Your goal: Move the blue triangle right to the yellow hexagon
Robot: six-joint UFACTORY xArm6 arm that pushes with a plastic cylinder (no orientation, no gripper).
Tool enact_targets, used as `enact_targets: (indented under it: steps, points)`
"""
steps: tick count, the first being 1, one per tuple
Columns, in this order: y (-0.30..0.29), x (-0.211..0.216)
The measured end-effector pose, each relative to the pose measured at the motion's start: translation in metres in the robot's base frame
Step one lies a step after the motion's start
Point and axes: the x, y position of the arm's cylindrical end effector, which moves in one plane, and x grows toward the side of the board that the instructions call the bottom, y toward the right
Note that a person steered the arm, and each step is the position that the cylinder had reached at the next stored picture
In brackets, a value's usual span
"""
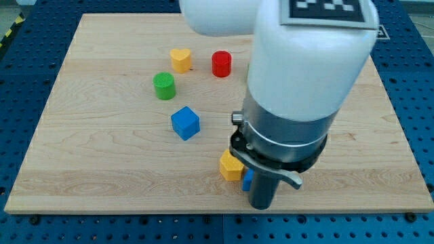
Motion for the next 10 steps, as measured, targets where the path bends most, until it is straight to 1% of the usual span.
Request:
enact_targets:
  steps: [3, 5, 7, 8, 9, 10]
  points:
    - [-0.043, -0.001]
    - [-0.041, -0.023]
    - [-0.009, -0.023]
    - [0.019, -0.023]
    - [0.041, -0.012]
    - [0.043, -0.011]
